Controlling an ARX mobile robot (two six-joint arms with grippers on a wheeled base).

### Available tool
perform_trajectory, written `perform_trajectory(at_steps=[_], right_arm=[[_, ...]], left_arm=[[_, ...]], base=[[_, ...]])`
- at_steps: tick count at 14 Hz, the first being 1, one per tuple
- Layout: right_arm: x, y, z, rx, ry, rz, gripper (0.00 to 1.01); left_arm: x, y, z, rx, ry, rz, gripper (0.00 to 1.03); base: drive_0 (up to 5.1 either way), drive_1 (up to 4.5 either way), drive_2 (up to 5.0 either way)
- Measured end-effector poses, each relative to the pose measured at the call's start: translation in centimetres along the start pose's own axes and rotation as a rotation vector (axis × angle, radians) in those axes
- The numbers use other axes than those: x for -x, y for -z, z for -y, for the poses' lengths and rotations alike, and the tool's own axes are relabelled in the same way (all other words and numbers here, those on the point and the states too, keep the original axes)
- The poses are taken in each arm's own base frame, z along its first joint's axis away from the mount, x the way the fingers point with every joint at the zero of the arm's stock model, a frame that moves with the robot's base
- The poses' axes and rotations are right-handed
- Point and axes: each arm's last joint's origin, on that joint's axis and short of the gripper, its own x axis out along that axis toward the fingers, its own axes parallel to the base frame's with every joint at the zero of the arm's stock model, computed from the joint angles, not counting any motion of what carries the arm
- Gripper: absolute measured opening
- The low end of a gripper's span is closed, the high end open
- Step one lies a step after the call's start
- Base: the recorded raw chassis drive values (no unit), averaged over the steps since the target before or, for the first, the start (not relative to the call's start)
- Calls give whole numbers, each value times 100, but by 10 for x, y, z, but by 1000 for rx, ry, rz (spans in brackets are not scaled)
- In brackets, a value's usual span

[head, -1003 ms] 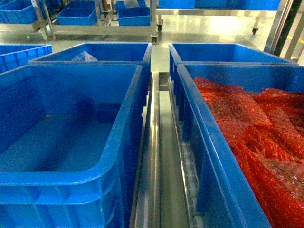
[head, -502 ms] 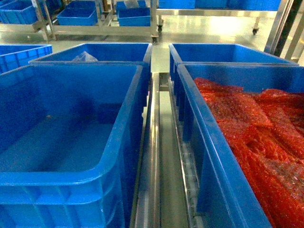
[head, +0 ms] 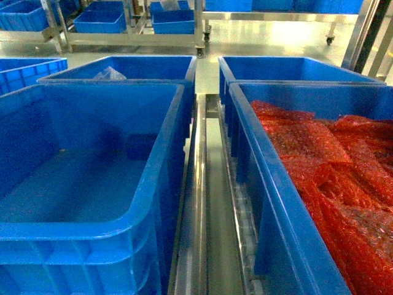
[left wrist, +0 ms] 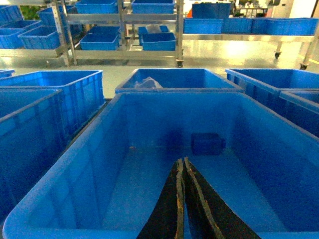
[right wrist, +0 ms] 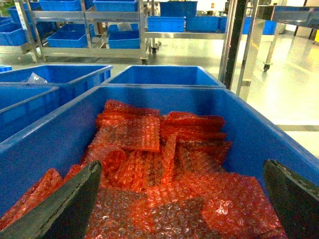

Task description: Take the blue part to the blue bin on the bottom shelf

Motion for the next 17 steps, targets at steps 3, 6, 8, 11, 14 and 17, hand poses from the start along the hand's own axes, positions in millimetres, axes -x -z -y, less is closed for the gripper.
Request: perform_trajectory(at_steps=[3,6,8,11,14,17], right_arm=[[0,0,0,0,0,0,98],[0,0,0,0,0,0,98],[0,0,0,0,1,-2,98],[0,0,0,0,0,0,98],[0,0,0,0,0,0,98],[0,0,0,0,0,0,98]], left_arm=[[4,0,0,0,0,0,2],[13,6,0,-1,2,-49,2],[16,4,0,-2,1,-16,2],[16,4,0,-2,0,-12,2],[16,4,0,-2,0,-12,36],[16,4,0,-2,0,-12,74]], base=[[0,0,0],[0,0,0],[0,0,0],[0,0,0],[0,0,0],[0,0,0]])
